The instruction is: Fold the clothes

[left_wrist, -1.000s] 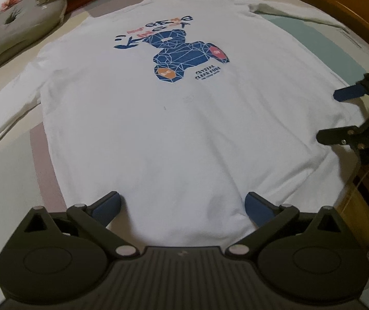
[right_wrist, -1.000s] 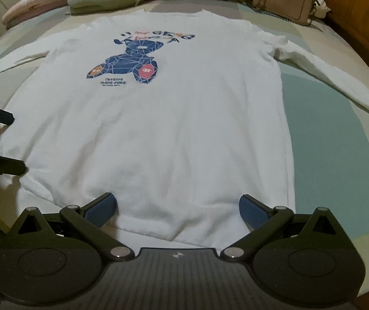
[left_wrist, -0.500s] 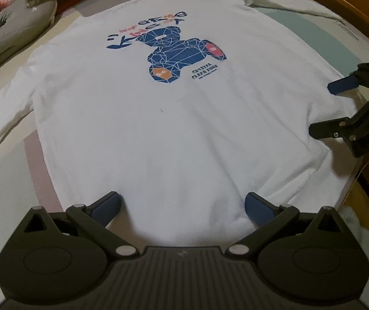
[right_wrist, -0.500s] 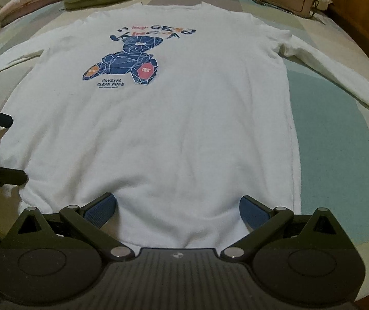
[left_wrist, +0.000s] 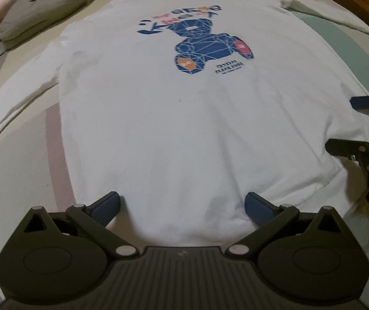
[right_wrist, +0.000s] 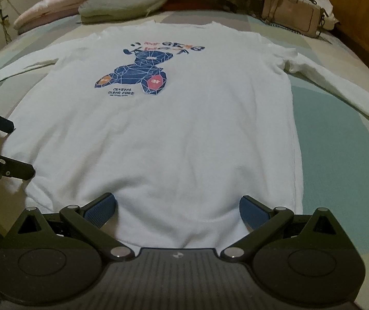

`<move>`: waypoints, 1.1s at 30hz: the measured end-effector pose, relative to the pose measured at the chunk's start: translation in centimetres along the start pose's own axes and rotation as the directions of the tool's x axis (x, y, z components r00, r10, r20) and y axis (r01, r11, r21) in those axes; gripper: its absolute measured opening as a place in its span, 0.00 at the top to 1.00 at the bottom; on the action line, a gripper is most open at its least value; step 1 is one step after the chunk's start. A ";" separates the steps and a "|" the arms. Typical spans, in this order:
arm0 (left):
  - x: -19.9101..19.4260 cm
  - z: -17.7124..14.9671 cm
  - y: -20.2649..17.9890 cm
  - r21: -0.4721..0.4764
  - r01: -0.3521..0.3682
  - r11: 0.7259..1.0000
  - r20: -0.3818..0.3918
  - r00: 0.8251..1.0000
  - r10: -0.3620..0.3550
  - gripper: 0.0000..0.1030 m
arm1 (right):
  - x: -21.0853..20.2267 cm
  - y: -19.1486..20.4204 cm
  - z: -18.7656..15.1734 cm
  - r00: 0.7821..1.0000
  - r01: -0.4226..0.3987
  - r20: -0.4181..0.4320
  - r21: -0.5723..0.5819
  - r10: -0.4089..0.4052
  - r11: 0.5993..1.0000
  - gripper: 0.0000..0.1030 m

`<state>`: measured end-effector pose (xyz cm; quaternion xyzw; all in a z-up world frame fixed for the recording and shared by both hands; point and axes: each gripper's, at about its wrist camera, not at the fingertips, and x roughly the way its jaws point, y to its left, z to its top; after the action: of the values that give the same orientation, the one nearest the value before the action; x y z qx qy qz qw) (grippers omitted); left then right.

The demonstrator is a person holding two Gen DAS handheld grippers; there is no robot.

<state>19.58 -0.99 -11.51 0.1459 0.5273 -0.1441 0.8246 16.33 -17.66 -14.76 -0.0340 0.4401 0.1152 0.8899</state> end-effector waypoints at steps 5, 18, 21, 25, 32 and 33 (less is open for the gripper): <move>-0.2 -0.4 -0.3 -0.053 -0.038 0.998 0.007 0.999 0.038 0.00 | -0.5 -0.1 -0.8 0.999 -0.012 0.034 -0.022 0.013 1.000 0.00; -2.8 -1.6 -3.8 0.173 -0.118 0.978 0.302 0.951 0.061 0.01 | -3.2 -0.5 -0.3 0.982 -0.145 0.114 -0.056 0.151 0.988 0.00; -1.6 -2.2 -2.6 0.113 -0.068 0.991 0.285 0.958 0.033 0.00 | -1.3 0.3 -0.5 0.989 -0.115 0.081 -0.113 0.124 0.987 0.00; -1.0 -4.7 0.7 -0.038 0.046 0.998 0.277 0.960 -0.034 0.00 | -1.1 -1.0 -2.3 0.985 -0.123 0.101 -0.139 0.137 0.983 0.00; -2.7 -3.3 0.4 0.042 0.034 0.999 0.347 0.937 -0.047 0.01 | -3.4 -3.1 -2.1 0.995 -0.090 0.031 -0.174 0.097 0.981 0.00; -2.9 -3.0 0.2 0.057 0.030 0.998 0.359 0.932 -0.049 0.01 | -3.5 -2.9 -1.5 0.994 -0.089 0.051 -0.185 0.100 0.979 0.00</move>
<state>16.03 0.65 -10.03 0.1273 0.3664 -0.1982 0.9001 13.78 -21.32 -13.08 -0.0909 0.4017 0.1980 0.8895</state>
